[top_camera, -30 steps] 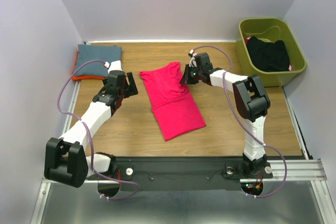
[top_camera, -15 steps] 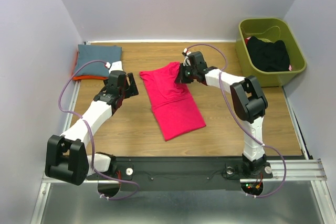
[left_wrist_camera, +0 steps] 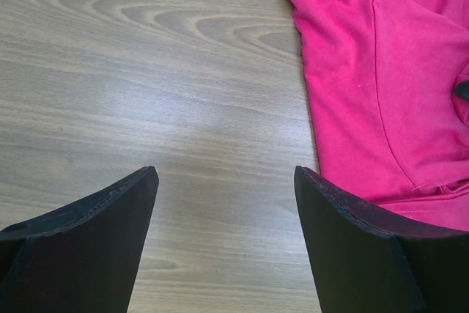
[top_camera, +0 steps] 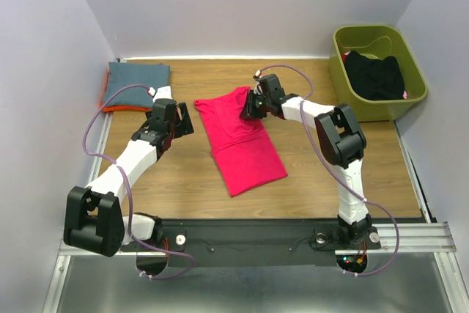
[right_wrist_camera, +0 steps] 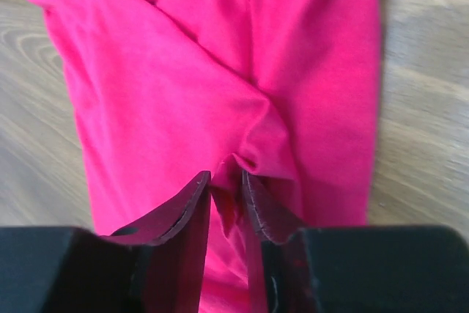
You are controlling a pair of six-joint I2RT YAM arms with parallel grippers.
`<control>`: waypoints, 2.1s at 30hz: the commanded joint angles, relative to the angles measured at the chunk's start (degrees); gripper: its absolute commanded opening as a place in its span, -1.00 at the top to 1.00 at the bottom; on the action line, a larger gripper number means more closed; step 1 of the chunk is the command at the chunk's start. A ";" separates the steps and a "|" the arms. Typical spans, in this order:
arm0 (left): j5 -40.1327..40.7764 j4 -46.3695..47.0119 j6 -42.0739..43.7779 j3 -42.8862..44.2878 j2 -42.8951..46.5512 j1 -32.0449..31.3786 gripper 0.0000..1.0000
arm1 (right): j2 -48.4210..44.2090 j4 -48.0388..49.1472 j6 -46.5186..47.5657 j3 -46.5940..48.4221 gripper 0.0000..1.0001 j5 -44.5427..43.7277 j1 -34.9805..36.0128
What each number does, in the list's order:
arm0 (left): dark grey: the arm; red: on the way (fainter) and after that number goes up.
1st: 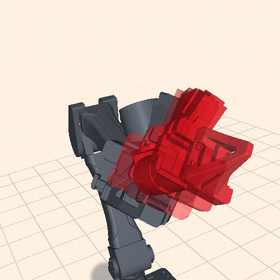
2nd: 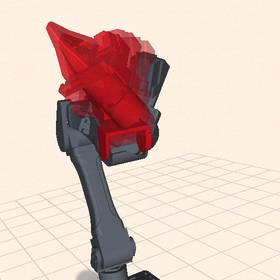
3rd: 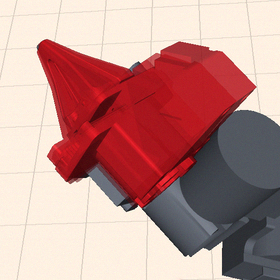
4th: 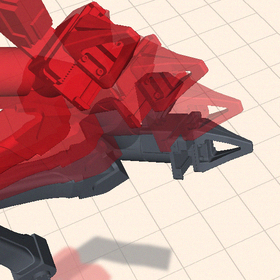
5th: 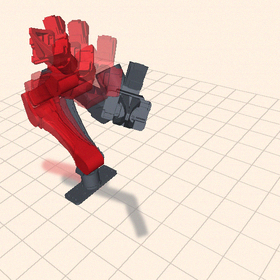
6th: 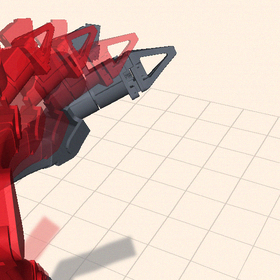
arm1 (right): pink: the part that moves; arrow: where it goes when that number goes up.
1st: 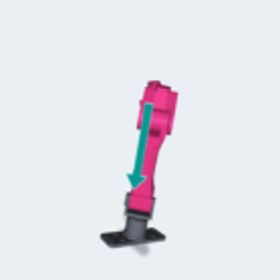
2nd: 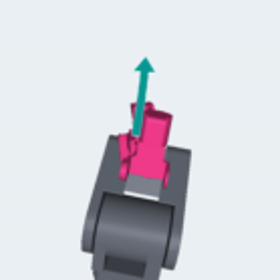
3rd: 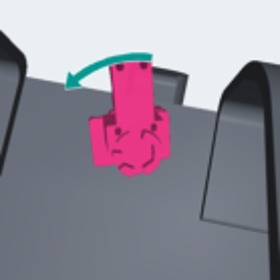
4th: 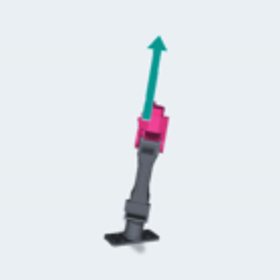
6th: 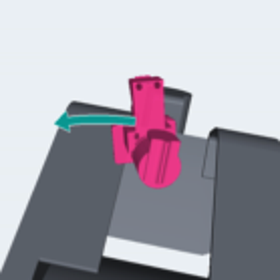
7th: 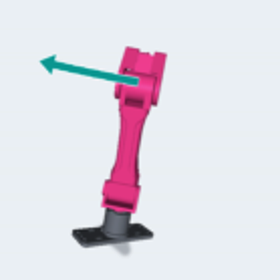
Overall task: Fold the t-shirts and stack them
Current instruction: Fold the tshirt
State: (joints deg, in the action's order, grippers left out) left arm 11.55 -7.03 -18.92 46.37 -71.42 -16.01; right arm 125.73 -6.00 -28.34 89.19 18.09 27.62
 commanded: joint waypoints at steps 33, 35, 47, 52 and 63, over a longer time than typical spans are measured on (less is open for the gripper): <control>-1.09 1.40 0.55 0.21 -0.13 0.28 -0.72 | -3.04 0.99 -2.51 2.66 0.22 1.25 1.30; -1.09 1.40 0.55 0.21 -0.21 0.28 -0.72 | -3.12 1.08 -2.42 2.66 0.21 1.25 1.30; -1.53 1.49 0.64 0.21 -0.48 0.28 -0.72 | -4.01 0.99 -2.69 4.06 0.20 1.95 1.39; -1.71 1.49 0.64 0.21 -0.56 0.28 -0.72 | -3.04 0.99 -3.12 4.07 0.21 2.65 1.39; -2.06 1.49 0.72 0.21 -0.83 0.28 -0.71 | -0.05 1.52 -3.74 2.92 0.29 3.53 1.48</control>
State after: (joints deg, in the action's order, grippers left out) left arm 9.45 -6.98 -18.90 46.37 -72.47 -16.01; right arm 125.19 -6.00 -31.59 91.09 20.47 28.60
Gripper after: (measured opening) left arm 0.859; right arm 0.359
